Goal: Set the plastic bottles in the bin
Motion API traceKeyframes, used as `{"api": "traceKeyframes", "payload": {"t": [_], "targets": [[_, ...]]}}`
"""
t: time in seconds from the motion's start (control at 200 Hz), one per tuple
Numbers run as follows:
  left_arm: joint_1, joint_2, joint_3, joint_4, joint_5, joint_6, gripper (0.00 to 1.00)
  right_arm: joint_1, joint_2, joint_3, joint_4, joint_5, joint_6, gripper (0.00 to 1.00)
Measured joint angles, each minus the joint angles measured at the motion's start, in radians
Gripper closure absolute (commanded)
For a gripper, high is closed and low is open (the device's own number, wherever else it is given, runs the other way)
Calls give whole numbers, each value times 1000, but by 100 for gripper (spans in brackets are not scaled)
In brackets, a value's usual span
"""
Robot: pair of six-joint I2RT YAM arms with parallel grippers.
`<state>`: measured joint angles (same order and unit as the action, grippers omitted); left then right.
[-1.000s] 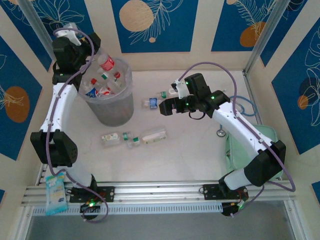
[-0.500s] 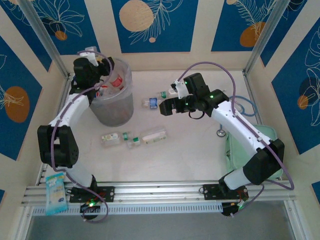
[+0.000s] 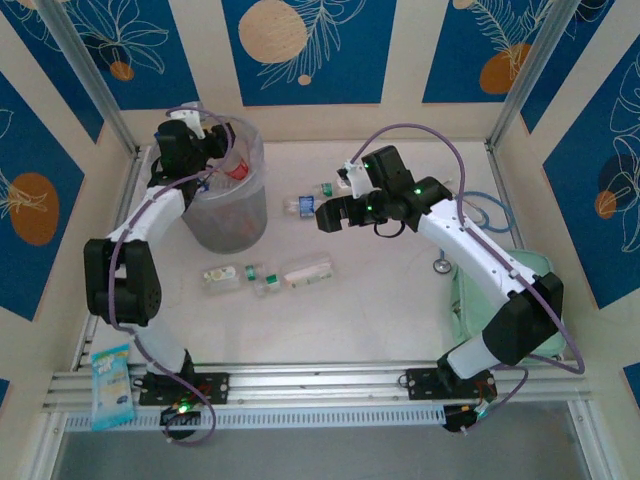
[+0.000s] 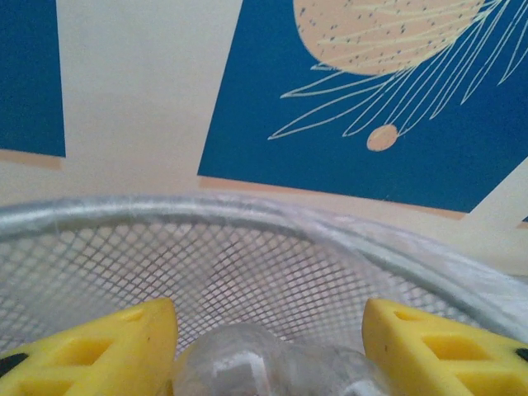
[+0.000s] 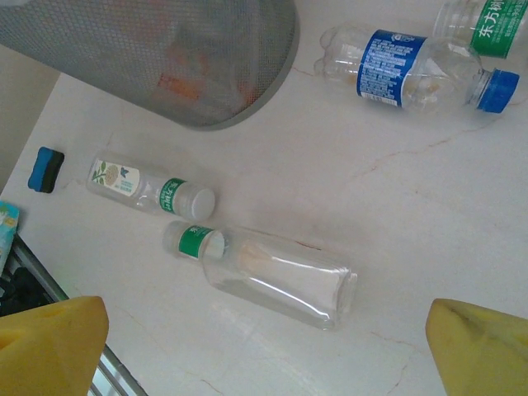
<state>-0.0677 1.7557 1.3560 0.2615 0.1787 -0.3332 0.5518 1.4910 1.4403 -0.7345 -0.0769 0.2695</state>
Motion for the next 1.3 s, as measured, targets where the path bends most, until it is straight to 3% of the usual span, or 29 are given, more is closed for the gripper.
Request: {"api": "traceKeyframes", "payload": {"t": [0.11,0.325,0.365,0.465,0.525,0.565,0.6,0.78,0.82,0.901,1.066,1.191,1.301], "targets": [[1,10,-11,4,3,-9,100,2,0,0,-3,4,0,1],[2,19,32,-45,35,-13,79,2,1,0,-16,23,8,1],[2,21,62,-85,43,-11,71,2,1,0,-16,25,12,1],[-1,22,163,-224,75,-5,31,2,1,0,-15,26,19,1],[-8,22,244,-332,93,11,12,1,1,0,-15,26,23,1],[-12,22,299,-403,103,28,2,1,1,0,-15,26,26,1],[-14,23,352,-465,108,42,0,-1,1,0,-15,26,27,1],[-16,56,660,-723,108,118,2,-5,1,0,-15,26,31,1],[-16,59,711,-764,105,135,11,-5,1,0,-15,26,32,1],[-16,57,776,-822,84,156,40,-5,1,0,-15,25,38,1],[-15,53,779,-878,56,180,61,-7,1,0,-14,25,38,1],[-15,64,714,-876,55,174,86,-9,1,0,-14,24,39,1],[-15,62,547,-815,56,134,93,-9,1,0,-14,24,42,1]]}}
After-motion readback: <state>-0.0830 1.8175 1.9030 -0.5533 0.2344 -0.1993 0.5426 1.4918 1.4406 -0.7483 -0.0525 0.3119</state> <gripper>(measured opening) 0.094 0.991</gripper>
